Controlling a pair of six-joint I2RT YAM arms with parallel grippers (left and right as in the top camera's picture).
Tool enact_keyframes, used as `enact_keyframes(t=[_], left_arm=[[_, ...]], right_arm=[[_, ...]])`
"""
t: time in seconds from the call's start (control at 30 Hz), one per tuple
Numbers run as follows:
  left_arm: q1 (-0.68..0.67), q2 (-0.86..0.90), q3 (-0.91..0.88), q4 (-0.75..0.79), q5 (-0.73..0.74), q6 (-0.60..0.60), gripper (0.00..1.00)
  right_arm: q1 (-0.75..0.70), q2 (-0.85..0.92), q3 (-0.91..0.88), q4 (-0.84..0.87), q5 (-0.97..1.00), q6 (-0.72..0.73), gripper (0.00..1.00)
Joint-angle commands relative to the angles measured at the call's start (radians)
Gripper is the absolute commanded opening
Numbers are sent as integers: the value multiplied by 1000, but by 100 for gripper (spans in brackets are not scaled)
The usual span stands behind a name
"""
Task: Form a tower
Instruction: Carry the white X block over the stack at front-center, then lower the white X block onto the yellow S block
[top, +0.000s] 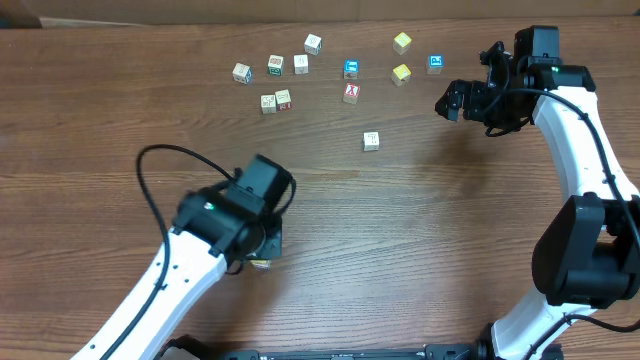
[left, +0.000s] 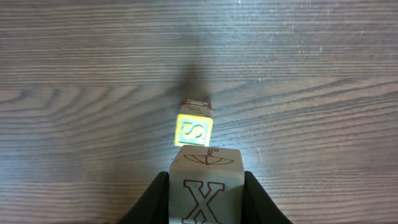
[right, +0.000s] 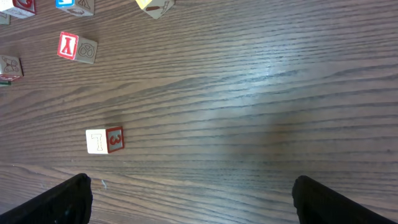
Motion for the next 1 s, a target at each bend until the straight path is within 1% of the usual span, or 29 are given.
enact_keyframes(t=[0.0,0.07,0.17,0.33,0.63,0.97], left_arm=[[-30,-4,-34,19,-45,-45,11],[-38,-4,-51,21,-66,-21,12],[-38,-4,-73,38,-88,-19,13],[-42,-4,-114,87,-85,-19,13],[-42,-4,-167,126,-85,-19,13],[-42,-1,-171,151,-89,-19,12]], right_arm=[[0,-27,21,5,-1,4,100],[0,-27,21,5,-1,4,100],[0,-27,21,5,-1,4,100],[0,-27,21,5,-1,4,100],[0,-27,21,5,-1,4,100],[0,-27,21,5,-1,4,100]])
